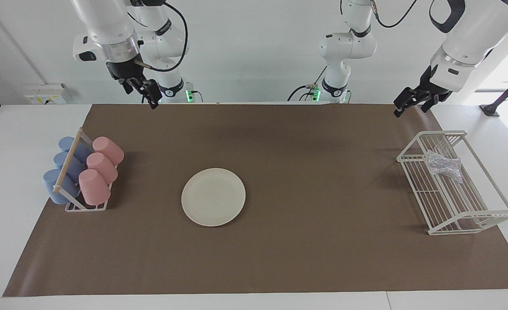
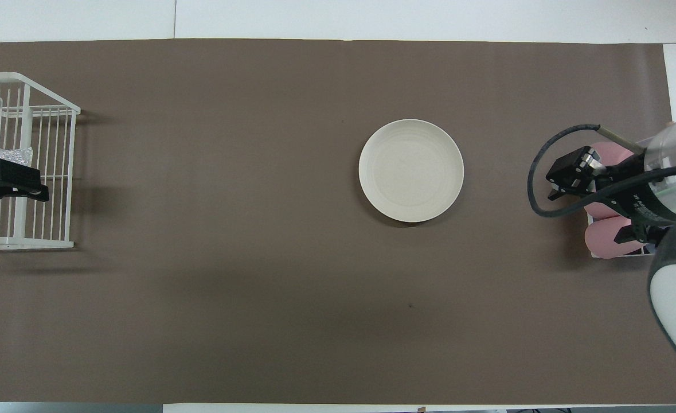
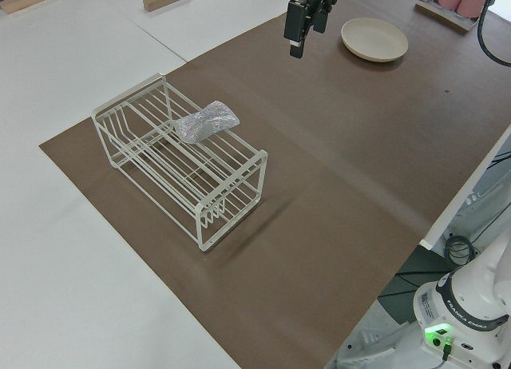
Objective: Wipe plate with sponge
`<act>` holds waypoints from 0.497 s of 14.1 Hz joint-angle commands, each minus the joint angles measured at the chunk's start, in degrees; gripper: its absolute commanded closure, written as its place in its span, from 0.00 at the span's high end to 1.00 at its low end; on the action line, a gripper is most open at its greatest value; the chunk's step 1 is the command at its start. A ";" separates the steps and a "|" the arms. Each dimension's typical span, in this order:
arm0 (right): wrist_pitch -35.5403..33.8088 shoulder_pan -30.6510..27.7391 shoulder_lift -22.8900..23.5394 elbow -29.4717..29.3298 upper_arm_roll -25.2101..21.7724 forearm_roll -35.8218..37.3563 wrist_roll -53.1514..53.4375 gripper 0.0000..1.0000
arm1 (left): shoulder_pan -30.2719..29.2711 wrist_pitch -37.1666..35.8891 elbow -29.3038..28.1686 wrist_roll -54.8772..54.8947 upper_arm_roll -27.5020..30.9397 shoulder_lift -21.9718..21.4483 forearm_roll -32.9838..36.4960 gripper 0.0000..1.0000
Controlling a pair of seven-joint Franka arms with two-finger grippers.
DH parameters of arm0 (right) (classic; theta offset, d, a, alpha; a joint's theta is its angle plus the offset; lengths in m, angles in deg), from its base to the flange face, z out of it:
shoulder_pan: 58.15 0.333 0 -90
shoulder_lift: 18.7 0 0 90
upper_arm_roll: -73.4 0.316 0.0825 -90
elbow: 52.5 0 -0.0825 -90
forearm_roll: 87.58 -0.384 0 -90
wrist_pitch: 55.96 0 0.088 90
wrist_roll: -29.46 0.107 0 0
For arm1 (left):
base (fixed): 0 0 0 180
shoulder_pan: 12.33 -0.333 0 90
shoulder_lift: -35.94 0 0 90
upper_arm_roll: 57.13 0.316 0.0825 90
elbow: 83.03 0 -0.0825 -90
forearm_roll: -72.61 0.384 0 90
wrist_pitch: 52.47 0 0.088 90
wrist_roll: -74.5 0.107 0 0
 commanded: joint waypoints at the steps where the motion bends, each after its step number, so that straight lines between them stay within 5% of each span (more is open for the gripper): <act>1: -0.62 1.58 -0.96 0.32 0.30 -2.40 11.16 1.00 | 1.05 1.48 -1.85 0.55 -0.17 -0.26 3.74 1.00; 4: 0.34 2.81 -1.49 0.85 0.57 -5.30 27.51 1.00 | 5.27 2.26 -3.16 -0.94 -0.17 2.47 12.98 1.00; 7: 2.37 2.72 -1.58 1.12 0.48 -6.01 29.93 1.00 | 6.85 6.22 -7.12 -2.96 -0.17 4.65 20.97 1.00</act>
